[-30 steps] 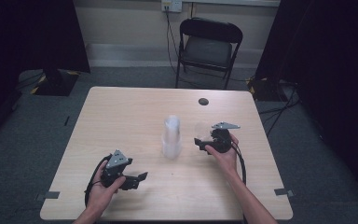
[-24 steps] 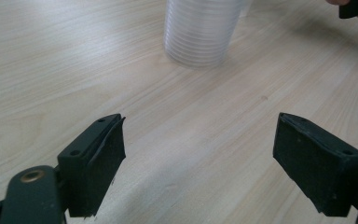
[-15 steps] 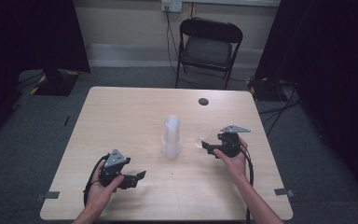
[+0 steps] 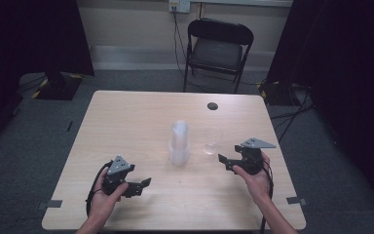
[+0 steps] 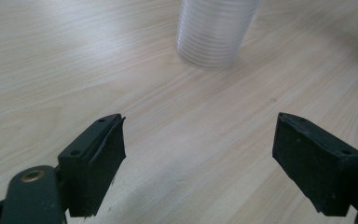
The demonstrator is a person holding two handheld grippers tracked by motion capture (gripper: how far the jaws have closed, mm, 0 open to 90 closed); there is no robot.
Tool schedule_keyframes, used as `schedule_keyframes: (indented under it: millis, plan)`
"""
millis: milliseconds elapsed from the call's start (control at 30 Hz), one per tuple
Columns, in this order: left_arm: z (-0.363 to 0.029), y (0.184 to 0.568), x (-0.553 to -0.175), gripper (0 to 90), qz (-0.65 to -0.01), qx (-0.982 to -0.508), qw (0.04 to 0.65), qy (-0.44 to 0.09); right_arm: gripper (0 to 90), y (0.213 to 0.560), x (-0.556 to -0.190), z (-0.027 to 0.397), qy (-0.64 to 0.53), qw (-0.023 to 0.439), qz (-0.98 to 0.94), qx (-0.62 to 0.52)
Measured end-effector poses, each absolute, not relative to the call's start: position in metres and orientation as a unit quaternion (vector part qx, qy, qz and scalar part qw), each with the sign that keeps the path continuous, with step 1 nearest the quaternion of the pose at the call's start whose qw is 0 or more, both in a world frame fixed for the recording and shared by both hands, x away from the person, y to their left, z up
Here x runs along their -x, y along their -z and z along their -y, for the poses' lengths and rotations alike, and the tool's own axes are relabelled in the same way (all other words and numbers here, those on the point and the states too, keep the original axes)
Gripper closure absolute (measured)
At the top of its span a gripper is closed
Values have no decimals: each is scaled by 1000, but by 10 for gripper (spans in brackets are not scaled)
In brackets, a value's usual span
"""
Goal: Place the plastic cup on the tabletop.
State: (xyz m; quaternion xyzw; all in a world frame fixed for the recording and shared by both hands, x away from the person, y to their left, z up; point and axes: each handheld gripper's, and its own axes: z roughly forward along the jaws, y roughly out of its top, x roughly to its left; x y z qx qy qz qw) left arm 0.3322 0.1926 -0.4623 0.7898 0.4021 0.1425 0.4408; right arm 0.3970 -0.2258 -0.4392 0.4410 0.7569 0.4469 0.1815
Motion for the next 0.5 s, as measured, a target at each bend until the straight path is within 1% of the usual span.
schedule_keyframes:
  millis: [200, 500]
  plan:
    - [-190, 463, -332, 167, -395, -794, 439, -144, 182, 432, -374, 229, -451, 182, -761, -430]
    - [-193, 464, -333, 167, -406, -789, 438, -143, 184, 440, -353, 236, -446, 171, -761, -439]
